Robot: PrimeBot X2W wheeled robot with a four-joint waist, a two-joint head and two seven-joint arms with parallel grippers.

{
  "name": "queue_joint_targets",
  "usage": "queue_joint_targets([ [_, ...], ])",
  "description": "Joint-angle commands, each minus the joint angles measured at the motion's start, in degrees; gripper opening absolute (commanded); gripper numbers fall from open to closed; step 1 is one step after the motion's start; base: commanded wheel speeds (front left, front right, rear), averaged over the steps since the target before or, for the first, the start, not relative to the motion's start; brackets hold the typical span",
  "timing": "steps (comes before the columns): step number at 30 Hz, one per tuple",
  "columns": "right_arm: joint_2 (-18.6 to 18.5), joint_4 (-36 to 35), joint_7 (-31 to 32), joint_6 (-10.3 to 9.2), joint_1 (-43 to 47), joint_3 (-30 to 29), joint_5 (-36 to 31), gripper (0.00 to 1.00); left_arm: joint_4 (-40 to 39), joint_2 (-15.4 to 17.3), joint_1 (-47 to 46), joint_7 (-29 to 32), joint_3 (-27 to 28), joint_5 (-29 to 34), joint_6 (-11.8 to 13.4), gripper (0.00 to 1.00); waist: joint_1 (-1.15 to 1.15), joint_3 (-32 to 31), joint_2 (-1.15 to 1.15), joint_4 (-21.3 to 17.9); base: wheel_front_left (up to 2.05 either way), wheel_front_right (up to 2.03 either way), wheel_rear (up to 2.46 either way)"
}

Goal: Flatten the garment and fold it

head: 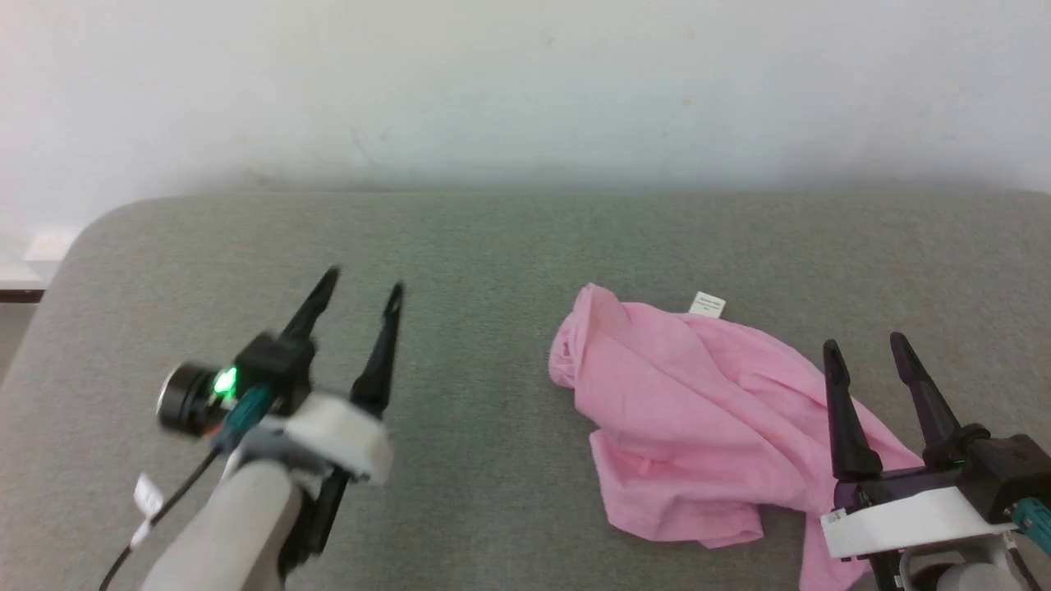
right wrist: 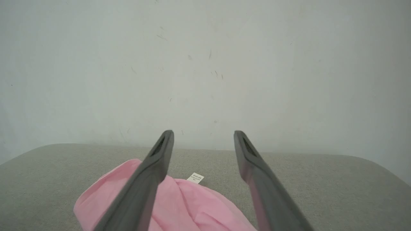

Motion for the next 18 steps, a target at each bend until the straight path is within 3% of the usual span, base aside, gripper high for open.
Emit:
queue_joint_targets([
  [1, 0.07, 0.18, -0.27, -0.10, 0.73, -0.09, -0.09, 1.00, -1.83, 0.68, 3.36, -0.49, 1.04, -0.28, 1.24, 1.00, 0.01, -2.23, -0.01, 3.06, 0.00, 0.00, 0.00],
  [5, 0.07, 0.85, -0.27, -0.10, 1.47, -0.05, -0.22, 1.00, -9.76, 0.88, 12.36, -0.71, 5.02, 0.94, 4.94, 1.00, 0.01, -2.36, -0.01, 4.15, 0.00, 0.00, 0.00],
  [9, 0.07, 1.60, -0.27, -0.10, 1.73, 0.18, -0.37, 1.00, -15.61, -1.45, 20.57, -0.73, 8.82, 3.42, 6.25, 1.00, 0.01, -2.33, -0.01, 4.32, 0.00, 0.00, 0.00],
  [18, 0.07, 2.22, -0.27, -0.10, 1.50, -0.49, -1.62, 1.00, -17.13, -6.05, 24.16, -0.75, 13.94, 7.62, 3.26, 1.00, 0.01, -2.17, -0.01, 4.93, 0.00, 0.00, 0.00],
])
